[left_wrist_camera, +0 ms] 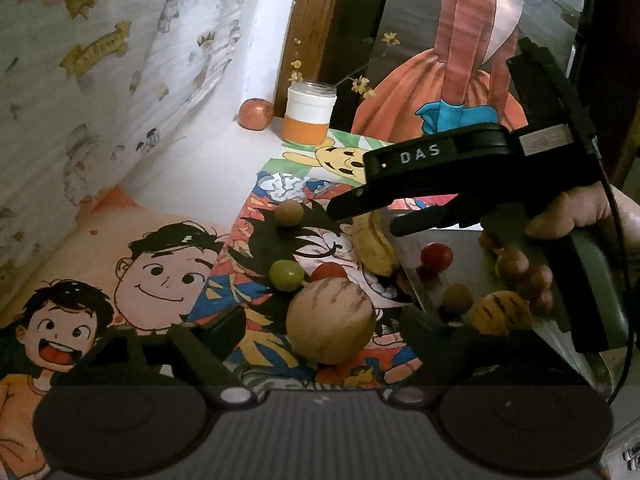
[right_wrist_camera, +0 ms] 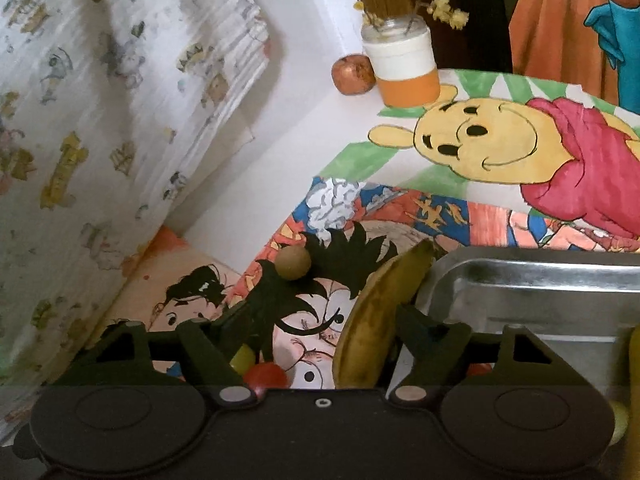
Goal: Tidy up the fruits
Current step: 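Grasp the pale melon with the left tool while the right tool grasps the spotted banana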
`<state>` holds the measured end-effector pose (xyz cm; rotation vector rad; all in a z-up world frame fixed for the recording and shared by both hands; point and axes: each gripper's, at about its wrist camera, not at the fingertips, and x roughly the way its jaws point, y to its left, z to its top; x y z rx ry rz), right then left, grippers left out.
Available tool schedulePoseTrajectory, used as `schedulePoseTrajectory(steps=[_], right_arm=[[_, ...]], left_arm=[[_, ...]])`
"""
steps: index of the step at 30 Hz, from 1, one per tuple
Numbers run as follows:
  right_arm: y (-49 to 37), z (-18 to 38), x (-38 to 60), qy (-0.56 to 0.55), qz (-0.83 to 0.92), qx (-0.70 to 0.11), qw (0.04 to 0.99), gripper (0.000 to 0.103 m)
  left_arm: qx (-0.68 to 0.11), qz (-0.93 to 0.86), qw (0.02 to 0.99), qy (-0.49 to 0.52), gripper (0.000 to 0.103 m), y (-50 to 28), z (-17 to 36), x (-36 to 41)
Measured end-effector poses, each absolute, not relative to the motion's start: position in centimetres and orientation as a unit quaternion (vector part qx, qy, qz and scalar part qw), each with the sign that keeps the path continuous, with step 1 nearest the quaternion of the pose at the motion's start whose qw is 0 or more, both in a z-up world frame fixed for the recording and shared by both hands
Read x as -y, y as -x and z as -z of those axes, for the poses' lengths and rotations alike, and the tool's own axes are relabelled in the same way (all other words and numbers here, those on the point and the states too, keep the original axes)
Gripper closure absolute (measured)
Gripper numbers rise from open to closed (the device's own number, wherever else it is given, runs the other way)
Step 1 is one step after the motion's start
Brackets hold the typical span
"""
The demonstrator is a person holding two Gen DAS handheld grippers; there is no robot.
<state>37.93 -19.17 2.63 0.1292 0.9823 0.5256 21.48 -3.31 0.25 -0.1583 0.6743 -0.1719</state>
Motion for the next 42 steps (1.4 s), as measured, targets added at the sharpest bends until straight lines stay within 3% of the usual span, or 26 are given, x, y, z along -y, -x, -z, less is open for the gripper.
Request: schedulePoseTrajectory(steps=[20,23,35,40,42], right_arm=[[-38.8,-2.1,19.3,-0.077,-0.244,-0.46,0.85,0.024],[-38.6,-2.4,19.5,-0.078,-0.252,-0.459,0.848,0.029],[-37.8,-2.2,18.0,0.012,-0.23,-0.449,0.863,0.041],[-37.8,-1.8,17.3,0.059,-0.216,-0.443,0.868,0.058],[-37.6,-1.7,16.6,0.102,-0.215,-0.438,0.867,0.06]], left_arm=[[-0.35,0.096,0.927,0.095,0.039,-22.9,0.7,3.6],[-0.358,0.097,0.924,0.093,0.045,-23.1,1.0,3.8],[-0.361,0.094,0.922,0.104,0.045,-23.1,1.1,3.5],[-0.361,0.094,0.922,0.105,0.045,-23.0,1.1,3.5],[-0.361,0.094,0.922,0.104,0.045,-23.0,1.1,3.5]])
